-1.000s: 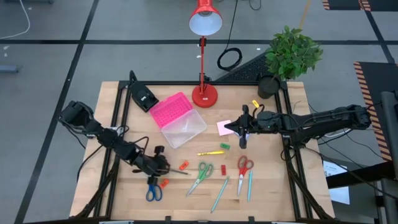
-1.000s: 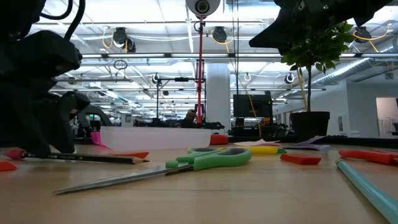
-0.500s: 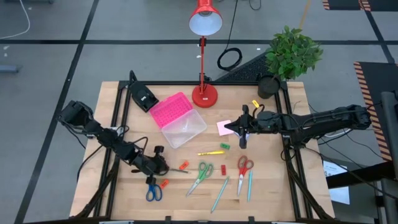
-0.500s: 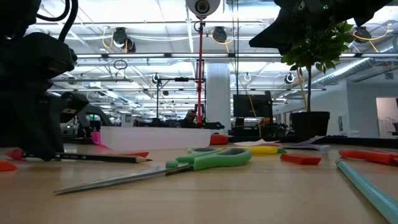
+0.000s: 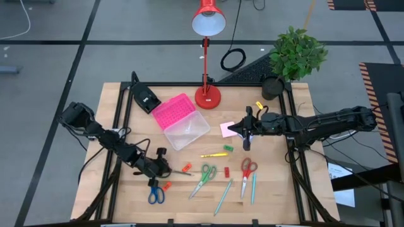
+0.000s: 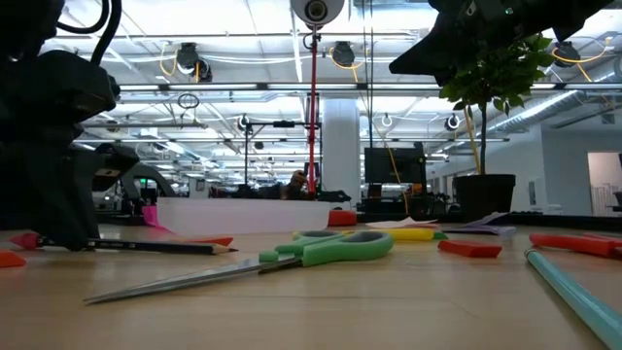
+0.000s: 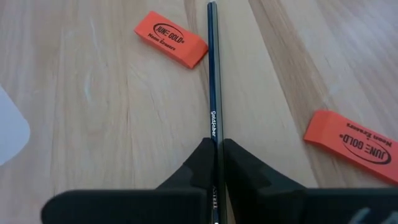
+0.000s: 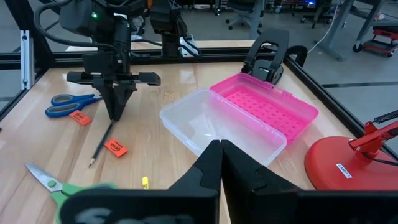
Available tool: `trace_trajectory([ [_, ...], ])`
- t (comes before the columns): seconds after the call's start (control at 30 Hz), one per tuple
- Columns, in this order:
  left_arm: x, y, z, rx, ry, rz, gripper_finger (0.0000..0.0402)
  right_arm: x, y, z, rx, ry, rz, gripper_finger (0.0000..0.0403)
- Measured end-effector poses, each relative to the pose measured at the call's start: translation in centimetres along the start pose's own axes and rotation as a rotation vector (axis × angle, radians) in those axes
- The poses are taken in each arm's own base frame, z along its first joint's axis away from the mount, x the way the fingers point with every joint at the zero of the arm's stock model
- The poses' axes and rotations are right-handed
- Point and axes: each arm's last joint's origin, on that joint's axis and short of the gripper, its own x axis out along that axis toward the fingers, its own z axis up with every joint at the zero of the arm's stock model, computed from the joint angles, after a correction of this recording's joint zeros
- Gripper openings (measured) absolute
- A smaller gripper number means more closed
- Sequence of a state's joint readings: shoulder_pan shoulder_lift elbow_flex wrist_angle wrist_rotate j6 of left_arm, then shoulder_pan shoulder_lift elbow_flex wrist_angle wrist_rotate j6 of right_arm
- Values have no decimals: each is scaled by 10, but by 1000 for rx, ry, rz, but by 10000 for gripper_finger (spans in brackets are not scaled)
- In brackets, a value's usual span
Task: Pack school essentials
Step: Put the dark blue pencil into the pink supply box
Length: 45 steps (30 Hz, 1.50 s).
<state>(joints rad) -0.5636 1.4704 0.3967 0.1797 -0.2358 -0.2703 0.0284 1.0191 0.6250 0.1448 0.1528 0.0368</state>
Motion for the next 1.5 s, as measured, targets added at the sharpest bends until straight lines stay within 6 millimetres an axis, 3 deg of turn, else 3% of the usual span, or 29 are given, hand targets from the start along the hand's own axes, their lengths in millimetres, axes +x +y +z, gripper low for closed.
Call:
trace_trajectory([
  [0.53,-1,-6,21,17,-1,-38,30,0,0,0,-15,-1,0,0],
  [0.87,-9,-5,63,78,-4,11,30,0,0,0,-15,0,0,0],
  [1.17,-23,21,108,126,59,172,31,0,0,0,-22,-1,0,0],
  [1.5,-48,65,141,140,192,379,31,0,0,-1,-24,8,0,0],
])
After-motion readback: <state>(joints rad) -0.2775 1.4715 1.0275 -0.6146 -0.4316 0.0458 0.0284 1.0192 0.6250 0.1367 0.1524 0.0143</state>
